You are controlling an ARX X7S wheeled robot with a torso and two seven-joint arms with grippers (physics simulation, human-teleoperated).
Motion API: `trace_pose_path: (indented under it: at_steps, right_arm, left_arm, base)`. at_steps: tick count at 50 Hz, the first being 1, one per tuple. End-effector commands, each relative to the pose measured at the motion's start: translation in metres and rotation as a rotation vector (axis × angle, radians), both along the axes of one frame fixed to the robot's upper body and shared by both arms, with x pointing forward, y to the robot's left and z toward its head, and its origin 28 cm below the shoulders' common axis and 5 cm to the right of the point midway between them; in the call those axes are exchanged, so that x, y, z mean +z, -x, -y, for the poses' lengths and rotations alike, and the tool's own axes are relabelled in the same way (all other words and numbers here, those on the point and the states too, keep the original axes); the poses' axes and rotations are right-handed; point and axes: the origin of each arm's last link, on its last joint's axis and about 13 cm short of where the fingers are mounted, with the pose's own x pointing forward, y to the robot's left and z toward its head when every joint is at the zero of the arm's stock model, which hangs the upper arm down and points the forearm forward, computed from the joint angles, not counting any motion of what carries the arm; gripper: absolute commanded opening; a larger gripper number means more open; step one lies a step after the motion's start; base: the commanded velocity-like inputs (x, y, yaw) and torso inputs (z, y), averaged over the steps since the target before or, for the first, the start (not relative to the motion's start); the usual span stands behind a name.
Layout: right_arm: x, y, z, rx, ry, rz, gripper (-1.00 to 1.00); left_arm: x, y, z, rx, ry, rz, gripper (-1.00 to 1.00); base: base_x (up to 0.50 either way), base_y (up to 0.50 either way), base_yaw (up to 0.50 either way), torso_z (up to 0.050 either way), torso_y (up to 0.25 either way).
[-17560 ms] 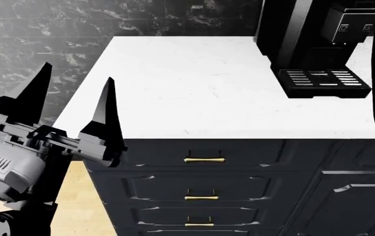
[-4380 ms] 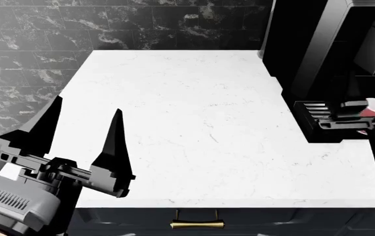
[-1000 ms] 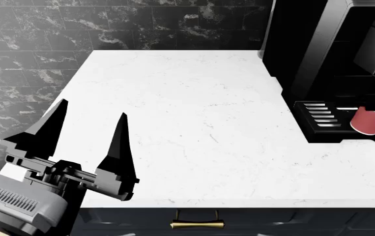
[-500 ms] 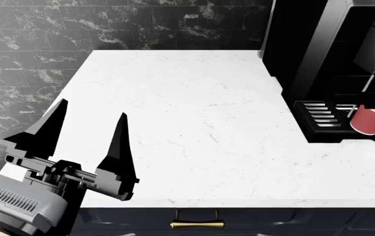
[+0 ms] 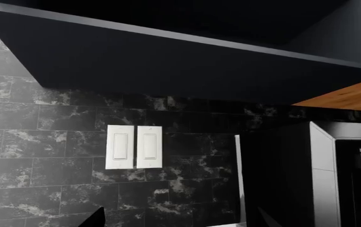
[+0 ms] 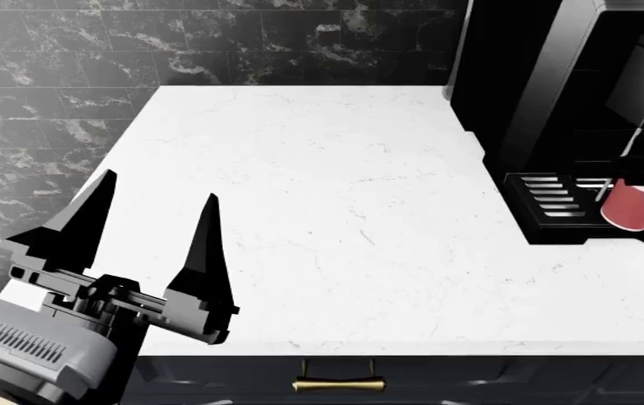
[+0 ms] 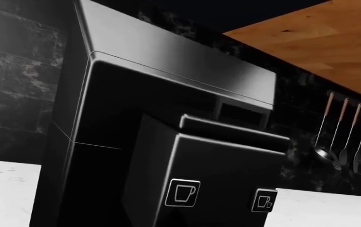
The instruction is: Pick the mug from the cabinet, place it under the coffee machine dispenser, and press the start button.
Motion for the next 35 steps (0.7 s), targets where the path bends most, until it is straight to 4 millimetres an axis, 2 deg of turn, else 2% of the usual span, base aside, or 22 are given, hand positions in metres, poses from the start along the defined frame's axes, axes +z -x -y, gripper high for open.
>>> trace_pose_path:
  at_steps: [1,18,35]
  right_arm:
    - [0.016,-0.0048,-0.0067,0.039,0.016,0.048,-1.0]
    - [0.0224,-0.0056,-0.0083,0.05,0.028,0.057,-1.0]
    - [0.0184,-0.0034,-0.0141,0.079,0.028,0.059,-1.0]
  left_arm:
    - [0.0004,-0.0001,-0.0002,-0.001,0.001,0.001,1.0]
    - [-0.0005,-0.0003,-0.0004,0.0,-0.001,0.001,1.0]
    - [-0.0009,0.0004,-0.0004,0.002,-0.002,0.002,1.0]
  base:
    - [0.01,0.0,0.0,0.0,0.0]
    - [0.0,0.0,0.0,0.002,-0.001]
    - [0.0,0.0,0.0,0.001,0.0]
